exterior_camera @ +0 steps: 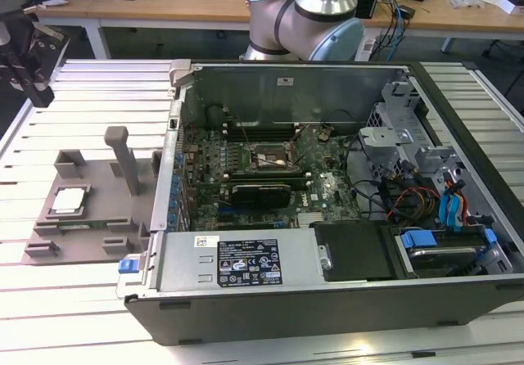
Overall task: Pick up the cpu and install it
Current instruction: 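Reach for the cpu, then pick up the cpu and move it towards the insertion slot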
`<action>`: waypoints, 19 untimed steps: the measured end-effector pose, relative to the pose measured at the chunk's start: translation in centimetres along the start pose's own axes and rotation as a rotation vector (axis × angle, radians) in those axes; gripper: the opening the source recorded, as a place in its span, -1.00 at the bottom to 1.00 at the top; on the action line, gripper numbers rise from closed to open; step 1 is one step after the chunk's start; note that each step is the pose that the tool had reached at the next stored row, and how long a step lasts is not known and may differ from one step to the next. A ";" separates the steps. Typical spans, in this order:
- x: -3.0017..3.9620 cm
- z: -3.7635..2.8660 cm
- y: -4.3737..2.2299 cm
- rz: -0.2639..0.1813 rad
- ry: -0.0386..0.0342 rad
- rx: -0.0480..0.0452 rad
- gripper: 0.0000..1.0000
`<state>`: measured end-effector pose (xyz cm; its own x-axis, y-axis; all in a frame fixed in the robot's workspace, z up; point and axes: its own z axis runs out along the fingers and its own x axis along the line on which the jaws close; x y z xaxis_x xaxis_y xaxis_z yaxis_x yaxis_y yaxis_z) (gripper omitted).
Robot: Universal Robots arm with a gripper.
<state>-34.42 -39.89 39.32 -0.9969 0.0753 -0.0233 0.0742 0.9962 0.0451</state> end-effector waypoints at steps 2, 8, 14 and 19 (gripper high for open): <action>0.38 -0.01 -0.03 0.000 0.0001 0.0000 -0.79; 1.66 -0.03 -0.12 0.000 0.0000 0.0001 -0.79; 1.76 -0.03 -0.13 0.000 0.0001 0.0001 -0.79; 1.79 -0.03 -0.13 0.000 0.0000 0.0000 -0.79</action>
<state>-36.22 -39.89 39.30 -0.9969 0.0752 -0.0233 0.0741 0.9962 0.0451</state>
